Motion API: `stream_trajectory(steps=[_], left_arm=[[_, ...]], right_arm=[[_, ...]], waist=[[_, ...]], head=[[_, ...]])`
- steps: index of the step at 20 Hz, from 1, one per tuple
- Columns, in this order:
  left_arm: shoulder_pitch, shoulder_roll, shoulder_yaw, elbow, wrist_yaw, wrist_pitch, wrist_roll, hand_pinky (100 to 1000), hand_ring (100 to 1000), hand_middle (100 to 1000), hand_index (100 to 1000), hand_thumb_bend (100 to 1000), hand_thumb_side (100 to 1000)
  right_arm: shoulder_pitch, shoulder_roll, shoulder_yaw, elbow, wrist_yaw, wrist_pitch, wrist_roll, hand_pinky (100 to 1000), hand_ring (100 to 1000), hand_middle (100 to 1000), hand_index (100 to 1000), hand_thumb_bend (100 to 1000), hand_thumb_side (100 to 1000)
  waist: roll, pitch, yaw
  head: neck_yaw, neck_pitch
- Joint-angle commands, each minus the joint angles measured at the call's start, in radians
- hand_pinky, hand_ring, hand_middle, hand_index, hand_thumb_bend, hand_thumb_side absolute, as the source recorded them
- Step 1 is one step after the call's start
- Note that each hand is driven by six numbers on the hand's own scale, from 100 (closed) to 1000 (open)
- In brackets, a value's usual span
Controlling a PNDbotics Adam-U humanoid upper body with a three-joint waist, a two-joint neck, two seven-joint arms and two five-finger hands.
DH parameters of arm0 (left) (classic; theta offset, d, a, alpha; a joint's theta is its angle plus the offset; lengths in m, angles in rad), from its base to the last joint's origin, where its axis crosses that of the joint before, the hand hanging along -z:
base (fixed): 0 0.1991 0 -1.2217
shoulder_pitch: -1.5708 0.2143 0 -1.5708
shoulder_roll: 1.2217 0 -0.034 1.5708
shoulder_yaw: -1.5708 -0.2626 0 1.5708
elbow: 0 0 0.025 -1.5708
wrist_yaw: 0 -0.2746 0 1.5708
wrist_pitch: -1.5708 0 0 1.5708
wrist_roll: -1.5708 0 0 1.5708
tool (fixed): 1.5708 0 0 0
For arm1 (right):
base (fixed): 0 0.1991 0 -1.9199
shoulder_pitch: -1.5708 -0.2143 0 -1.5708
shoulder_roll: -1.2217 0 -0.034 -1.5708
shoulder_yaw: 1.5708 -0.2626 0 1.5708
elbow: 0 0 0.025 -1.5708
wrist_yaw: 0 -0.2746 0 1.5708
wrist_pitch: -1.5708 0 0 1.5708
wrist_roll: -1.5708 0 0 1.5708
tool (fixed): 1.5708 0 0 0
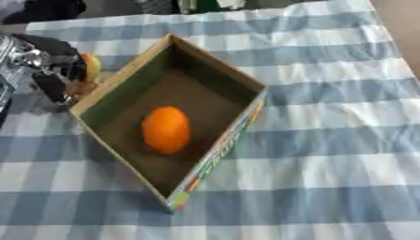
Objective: Pick up objects on the table and place them in the box.
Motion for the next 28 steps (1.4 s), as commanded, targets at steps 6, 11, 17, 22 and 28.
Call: stream_trajectory(steps=[6,11,17,22,28], left_arm=[[0.003,0.014,-0.004,0.013,-0.011,-0.051,-0.052,552,699,637,793,349,295],[0.005,0.013,-0.004,0.016,-0.008,-0.048,-0.052,549,697,637,804,361,341],[0.009,0.011,-0.002,0.001,0.005,-0.028,-0.052,488,624,523,683,189,259],[0.010,0.011,0.002,-0.019,0.009,0.010,-0.052,447,591,490,637,100,183],[0.014,0.014,0.005,-0.047,0.008,0.044,-0.052,412,563,456,580,100,209]], right_arm=[[-0.014,-0.002,-0.016,-0.019,0.009,0.009,-0.005,807,948,671,842,114,568],[-0.014,0.000,-0.017,-0.019,0.010,0.011,-0.005,807,946,669,840,114,567],[-0.014,0.001,-0.019,-0.019,0.012,0.013,-0.007,808,947,670,841,117,568],[-0.012,0.002,-0.020,-0.019,0.014,0.014,-0.010,808,947,670,841,117,570],[-0.010,0.006,-0.023,-0.019,0.014,0.017,-0.012,809,947,669,841,117,570]], waist=[[-0.012,-0.024,0.001],[-0.013,-0.023,0.003],[-0.013,-0.022,0.003],[-0.014,-0.024,0.003],[-0.014,-0.026,0.003]], head=[[0.005,-0.009],[0.006,-0.007],[0.007,-0.007],[0.008,-0.008],[0.008,-0.009]])
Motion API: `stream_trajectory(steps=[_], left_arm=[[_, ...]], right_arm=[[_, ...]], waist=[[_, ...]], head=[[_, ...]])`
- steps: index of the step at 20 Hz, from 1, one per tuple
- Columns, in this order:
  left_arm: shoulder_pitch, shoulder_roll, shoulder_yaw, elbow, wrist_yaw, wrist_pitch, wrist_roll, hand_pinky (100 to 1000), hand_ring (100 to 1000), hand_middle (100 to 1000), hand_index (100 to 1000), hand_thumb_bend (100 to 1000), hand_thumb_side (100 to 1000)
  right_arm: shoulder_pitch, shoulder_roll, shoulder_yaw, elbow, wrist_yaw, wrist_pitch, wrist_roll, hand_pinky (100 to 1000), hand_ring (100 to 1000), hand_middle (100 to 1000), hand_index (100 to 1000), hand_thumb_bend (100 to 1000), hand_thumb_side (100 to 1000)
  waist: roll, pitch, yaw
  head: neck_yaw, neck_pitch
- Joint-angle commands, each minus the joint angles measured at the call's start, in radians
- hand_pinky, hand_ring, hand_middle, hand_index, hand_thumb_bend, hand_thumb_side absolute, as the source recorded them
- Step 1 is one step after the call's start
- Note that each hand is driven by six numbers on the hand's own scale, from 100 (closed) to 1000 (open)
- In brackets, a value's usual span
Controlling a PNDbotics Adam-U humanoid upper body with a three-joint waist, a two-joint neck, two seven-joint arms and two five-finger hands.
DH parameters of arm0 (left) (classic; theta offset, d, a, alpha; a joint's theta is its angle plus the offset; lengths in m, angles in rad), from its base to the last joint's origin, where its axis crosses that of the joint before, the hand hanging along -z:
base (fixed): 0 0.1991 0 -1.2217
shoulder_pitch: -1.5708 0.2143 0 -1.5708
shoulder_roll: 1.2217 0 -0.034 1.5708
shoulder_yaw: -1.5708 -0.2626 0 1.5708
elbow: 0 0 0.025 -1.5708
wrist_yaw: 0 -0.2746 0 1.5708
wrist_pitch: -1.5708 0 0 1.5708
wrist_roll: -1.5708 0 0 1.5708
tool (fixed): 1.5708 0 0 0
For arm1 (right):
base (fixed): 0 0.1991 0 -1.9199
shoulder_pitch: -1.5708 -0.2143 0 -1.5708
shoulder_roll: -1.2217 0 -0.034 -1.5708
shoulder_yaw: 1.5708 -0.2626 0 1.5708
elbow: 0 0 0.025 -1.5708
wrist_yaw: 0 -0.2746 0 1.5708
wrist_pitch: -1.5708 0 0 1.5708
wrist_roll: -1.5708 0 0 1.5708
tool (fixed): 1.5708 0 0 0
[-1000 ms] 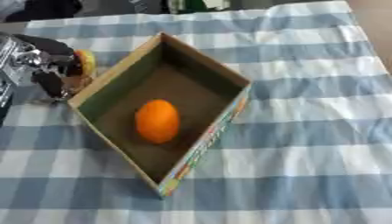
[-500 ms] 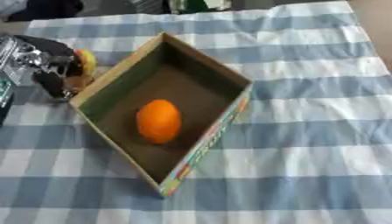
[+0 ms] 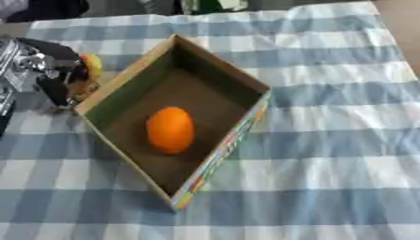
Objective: Pick up objects on the table and place them in the box.
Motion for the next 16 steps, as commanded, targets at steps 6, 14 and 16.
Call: stream_trajectory(steps=[6,14,16], left_arm=[[-0.006,0.017,0.010,-0.042,0.005,0.025,-0.012,390,543,439,502,100,251],[-0.001,0.036,0.011,-0.082,-0.026,0.040,0.056,327,484,346,348,100,224],[-0.001,0.043,0.012,-0.088,-0.036,0.038,0.061,321,478,325,320,100,226]], right_arm=[[-0.007,-0.008,-0.013,-0.019,0.006,0.004,-0.004,809,947,669,841,115,571],[-0.004,-0.003,-0.014,-0.019,0.006,0.006,-0.005,809,947,668,841,114,575],[-0.003,-0.002,-0.015,-0.019,0.006,0.006,-0.007,809,947,668,841,113,577]], waist=[[-0.004,-0.026,-0.002],[-0.005,-0.032,-0.001],[-0.004,-0.034,0.000]], head=[[0.003,-0.008],[0.001,-0.006],[0.001,-0.004]])
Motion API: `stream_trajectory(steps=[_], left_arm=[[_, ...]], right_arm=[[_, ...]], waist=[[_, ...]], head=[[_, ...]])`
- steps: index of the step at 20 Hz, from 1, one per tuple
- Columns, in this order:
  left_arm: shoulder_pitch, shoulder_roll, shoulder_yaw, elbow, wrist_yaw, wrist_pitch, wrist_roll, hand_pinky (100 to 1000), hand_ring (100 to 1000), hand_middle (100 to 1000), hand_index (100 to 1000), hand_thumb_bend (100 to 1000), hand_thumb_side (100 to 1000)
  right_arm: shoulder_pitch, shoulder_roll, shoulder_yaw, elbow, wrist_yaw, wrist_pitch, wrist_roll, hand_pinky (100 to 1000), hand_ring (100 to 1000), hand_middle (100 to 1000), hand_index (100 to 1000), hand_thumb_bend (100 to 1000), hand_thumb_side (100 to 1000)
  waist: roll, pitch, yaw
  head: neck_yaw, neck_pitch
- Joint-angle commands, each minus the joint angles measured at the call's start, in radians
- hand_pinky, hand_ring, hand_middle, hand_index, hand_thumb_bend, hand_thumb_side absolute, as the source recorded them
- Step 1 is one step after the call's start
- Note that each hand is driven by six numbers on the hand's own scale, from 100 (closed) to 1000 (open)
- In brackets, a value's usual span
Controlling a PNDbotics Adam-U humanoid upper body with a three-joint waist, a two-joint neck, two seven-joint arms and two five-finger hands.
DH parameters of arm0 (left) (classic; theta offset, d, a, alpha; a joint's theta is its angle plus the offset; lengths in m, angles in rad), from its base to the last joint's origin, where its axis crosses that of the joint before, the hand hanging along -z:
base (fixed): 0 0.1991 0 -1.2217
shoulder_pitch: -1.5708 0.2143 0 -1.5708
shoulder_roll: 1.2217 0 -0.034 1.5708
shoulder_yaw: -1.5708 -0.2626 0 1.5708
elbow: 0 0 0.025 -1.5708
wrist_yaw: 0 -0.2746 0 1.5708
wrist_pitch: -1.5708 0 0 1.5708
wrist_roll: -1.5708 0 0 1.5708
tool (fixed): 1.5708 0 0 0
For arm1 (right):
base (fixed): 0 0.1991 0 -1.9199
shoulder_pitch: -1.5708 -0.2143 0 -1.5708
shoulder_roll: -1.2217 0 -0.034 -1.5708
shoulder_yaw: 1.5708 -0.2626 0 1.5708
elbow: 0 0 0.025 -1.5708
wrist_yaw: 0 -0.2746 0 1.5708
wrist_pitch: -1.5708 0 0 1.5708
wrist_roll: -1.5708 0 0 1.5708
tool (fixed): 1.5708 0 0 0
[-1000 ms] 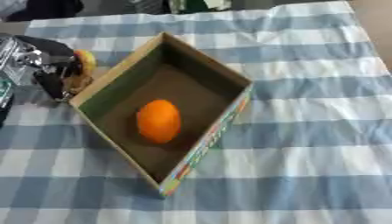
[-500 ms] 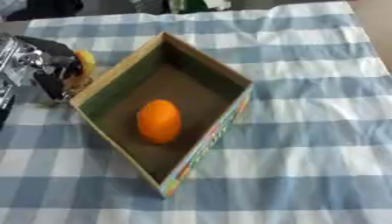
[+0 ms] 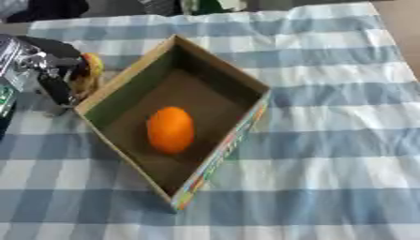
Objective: Pick up objects on the table and place them in the box.
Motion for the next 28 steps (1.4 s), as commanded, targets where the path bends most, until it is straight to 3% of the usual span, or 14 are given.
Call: stream_trajectory(steps=[1,15,19,20,21,28], left_arm=[[-0.013,0.045,0.012,-0.029,-0.018,-0.002,0.014,318,476,319,312,100,228],[-0.043,0.059,0.029,-0.114,-0.009,-0.006,-0.003,293,441,269,266,100,246],[-0.063,0.049,0.036,-0.171,0.018,0.003,0.001,287,432,262,262,100,274],[-0.068,0.046,0.036,-0.189,0.026,0.004,0.002,286,431,261,262,100,335],[-0.072,0.043,0.035,-0.207,0.034,0.004,0.002,286,431,261,262,100,276],[-0.105,0.010,0.000,-0.347,0.079,-0.014,0.003,257,424,255,260,100,281]], right_arm=[[-0.009,-0.013,-0.014,-0.019,0.003,0.003,-0.006,809,947,668,841,113,578],[-0.003,-0.010,-0.016,-0.019,0.005,0.007,-0.013,809,946,667,841,116,581],[-0.002,-0.009,-0.017,-0.019,0.007,0.008,-0.016,808,946,667,841,117,581],[-0.002,-0.009,-0.018,-0.019,0.008,0.008,-0.017,808,945,667,841,117,581],[-0.002,-0.009,-0.018,-0.019,0.008,0.008,-0.018,808,945,667,841,117,581],[-0.005,-0.008,-0.015,-0.019,0.011,0.009,-0.019,808,945,667,841,119,578]], waist=[[-0.003,-0.032,0.001],[-0.002,-0.044,0.009],[-0.002,-0.047,0.011],[-0.002,-0.048,0.011],[-0.002,-0.048,0.011],[-0.002,-0.052,0.012]], head=[[0.000,-0.004],[-0.003,0.004],[-0.008,0.006],[-0.009,0.007],[-0.010,0.008],[-0.014,0.008]])
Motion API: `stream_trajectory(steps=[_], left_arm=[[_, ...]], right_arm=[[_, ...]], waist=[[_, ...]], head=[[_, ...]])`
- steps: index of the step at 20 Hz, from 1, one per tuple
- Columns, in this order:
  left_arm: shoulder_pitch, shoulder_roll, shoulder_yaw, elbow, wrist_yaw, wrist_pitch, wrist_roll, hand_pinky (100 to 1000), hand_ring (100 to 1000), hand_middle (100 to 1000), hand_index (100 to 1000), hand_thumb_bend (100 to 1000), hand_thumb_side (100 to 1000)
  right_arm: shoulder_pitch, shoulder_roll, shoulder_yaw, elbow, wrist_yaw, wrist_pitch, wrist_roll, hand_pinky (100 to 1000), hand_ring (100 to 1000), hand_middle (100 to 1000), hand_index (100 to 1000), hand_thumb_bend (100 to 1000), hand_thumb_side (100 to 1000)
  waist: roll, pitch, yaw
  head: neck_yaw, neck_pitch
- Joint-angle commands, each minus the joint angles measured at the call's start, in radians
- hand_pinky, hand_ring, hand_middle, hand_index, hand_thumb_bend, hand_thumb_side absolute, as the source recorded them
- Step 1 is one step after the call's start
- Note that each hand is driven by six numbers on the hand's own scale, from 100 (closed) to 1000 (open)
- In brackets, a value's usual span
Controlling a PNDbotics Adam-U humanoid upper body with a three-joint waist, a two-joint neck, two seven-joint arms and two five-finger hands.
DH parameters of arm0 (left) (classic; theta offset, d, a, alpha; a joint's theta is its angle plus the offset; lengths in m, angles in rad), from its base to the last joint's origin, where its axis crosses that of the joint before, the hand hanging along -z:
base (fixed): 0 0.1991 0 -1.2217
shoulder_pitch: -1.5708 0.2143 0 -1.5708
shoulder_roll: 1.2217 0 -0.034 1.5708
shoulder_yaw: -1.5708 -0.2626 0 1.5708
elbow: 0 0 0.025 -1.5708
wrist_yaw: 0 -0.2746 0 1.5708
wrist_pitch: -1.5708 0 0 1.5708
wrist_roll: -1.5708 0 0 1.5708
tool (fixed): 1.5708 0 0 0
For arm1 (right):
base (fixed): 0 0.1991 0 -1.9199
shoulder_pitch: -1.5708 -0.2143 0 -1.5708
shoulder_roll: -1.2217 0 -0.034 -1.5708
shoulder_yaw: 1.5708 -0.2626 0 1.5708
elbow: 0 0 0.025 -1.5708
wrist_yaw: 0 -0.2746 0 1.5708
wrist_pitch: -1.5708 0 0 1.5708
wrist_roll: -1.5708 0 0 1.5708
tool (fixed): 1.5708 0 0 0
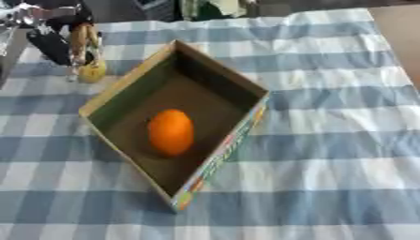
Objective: Pick up objects on the table and place them in the box.
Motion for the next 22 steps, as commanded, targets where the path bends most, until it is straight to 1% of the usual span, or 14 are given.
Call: stream_trajectory(steps=[1,6,11,15,21,22], left_arm=[[-0.036,0.000,-0.009,-0.073,0.025,-0.009,-0.001,257,424,255,260,100,281],[-0.058,-0.045,-0.048,-0.149,0.087,-0.017,0.005,236,416,251,259,100,284],[-0.069,-0.089,-0.102,-0.196,0.195,-0.004,0.027,218,407,245,256,100,286],[-0.073,-0.125,-0.136,-0.210,0.211,0.015,0.044,213,406,246,257,100,288],[-0.069,-0.166,-0.170,-0.181,0.203,0.022,0.054,213,409,250,262,100,284],[-0.069,-0.171,-0.172,-0.173,0.202,0.023,0.059,212,409,252,264,100,271]], right_arm=[[-0.012,-0.013,-0.009,-0.019,0.007,0.000,-0.003,808,945,667,841,119,578],[-0.014,-0.011,-0.008,-0.019,0.008,0.001,-0.002,808,945,667,840,121,580],[-0.018,-0.009,-0.006,-0.019,0.009,0.001,0.000,808,945,666,840,123,579],[-0.020,-0.007,-0.005,-0.019,0.009,0.001,0.001,808,945,666,840,124,579],[-0.024,-0.004,-0.006,-0.019,0.010,0.001,0.002,808,945,666,840,126,578],[-0.024,-0.003,-0.006,-0.019,0.010,0.001,0.002,808,945,665,840,122,575]], waist=[[-0.003,-0.029,0.002],[-0.004,-0.031,-0.001],[-0.003,-0.031,-0.004],[-0.002,-0.029,-0.007],[0.000,-0.021,-0.014],[0.001,-0.020,-0.015]], head=[[-0.004,0.005],[-0.002,0.006],[-0.003,0.008],[-0.007,0.014],[-0.049,0.016],[-0.052,0.016]])
